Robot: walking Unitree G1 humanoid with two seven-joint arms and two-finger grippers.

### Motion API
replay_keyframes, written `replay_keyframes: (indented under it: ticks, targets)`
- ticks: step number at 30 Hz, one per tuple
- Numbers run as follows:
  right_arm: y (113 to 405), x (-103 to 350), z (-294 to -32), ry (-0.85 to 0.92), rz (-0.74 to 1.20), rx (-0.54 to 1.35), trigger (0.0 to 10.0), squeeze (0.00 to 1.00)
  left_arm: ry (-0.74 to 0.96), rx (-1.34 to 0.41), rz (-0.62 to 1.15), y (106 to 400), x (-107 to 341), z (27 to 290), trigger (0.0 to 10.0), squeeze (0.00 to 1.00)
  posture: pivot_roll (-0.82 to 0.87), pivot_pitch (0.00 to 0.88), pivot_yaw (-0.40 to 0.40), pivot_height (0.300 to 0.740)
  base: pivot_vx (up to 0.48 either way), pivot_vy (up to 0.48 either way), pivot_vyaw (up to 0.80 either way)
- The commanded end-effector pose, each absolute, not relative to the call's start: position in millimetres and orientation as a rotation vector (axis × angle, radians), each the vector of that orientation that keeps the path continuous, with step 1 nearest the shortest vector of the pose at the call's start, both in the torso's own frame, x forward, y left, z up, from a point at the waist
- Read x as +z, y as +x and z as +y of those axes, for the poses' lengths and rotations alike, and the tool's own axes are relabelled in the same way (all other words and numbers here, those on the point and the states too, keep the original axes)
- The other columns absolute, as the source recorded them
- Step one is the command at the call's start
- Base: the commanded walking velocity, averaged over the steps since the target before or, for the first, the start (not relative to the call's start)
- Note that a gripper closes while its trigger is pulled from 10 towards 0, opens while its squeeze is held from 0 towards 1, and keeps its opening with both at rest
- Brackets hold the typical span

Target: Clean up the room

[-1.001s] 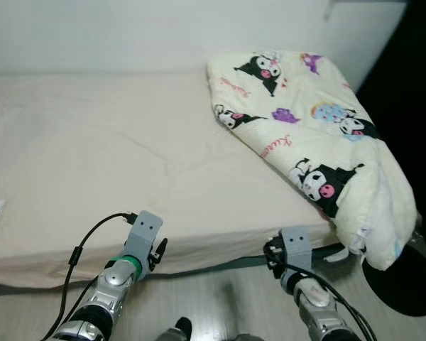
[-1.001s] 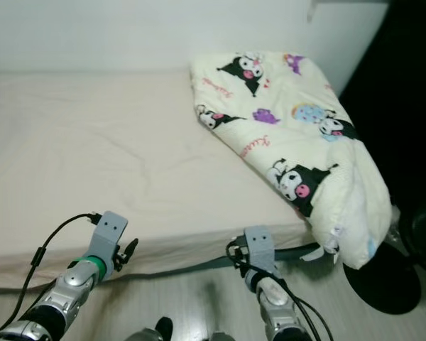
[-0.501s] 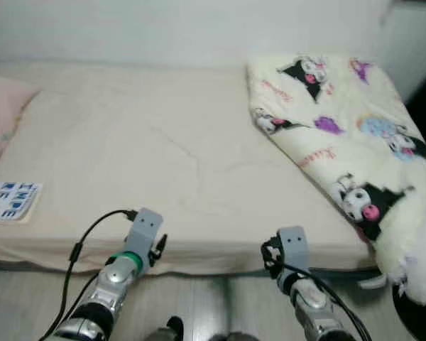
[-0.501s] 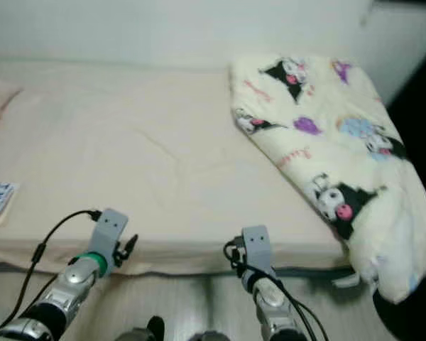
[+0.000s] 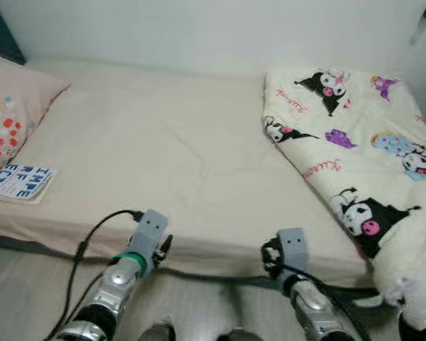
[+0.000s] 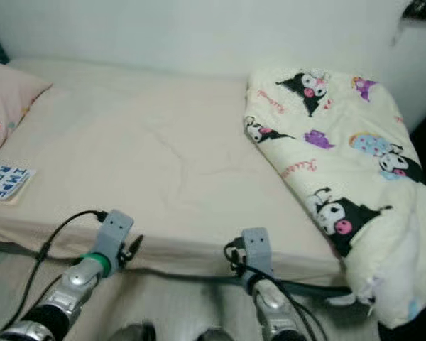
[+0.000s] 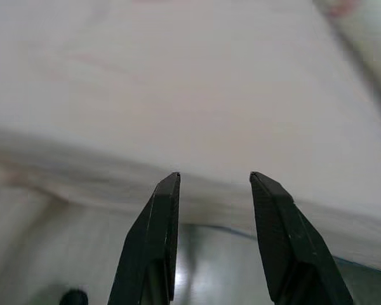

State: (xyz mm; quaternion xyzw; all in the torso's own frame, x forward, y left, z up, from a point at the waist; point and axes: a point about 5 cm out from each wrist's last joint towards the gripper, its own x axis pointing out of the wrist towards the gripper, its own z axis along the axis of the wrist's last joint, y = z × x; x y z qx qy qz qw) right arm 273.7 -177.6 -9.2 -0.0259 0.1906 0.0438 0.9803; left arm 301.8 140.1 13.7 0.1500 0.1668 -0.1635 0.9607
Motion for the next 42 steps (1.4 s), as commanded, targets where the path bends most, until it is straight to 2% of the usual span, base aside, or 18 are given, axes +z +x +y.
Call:
replay_keyframes:
  ticks: [1,25,29,42]
  targets:
    - [266.9,-16.3,-175.1,-0.04,0.414,0.087,10.0,0.0,0.314,-0.336,0.371,296.2,6.8,143.4,10.0,0.0,-0.06,0.09,0.042,0.74,0.0,-0.48,0.0]
    - [267.4,-16.6,-176.6,-0.033,0.424,0.074,10.0,0.0,0.321,-0.346,0.379,295.8,5.8,142.2,10.0,0.0,-0.06,0.081,0.044,0.74,0.0,-0.467,-0.02]
    - [267.6,-16.9,-177.0,-0.024,0.43,0.067,10.0,0.0,0.307,-0.335,0.396,295.7,4.6,142.4,10.0,0.0,-0.06,0.081,0.044,0.74,0.0,0.0,-0.8]
    - [268.3,-16.4,-176.8,-0.033,0.428,0.067,10.0,0.0,0.299,-0.319,0.403,296.6,4.7,144.0,10.0,0.0,-0.06,0.081,0.046,0.74,0.0,0.0,0.0]
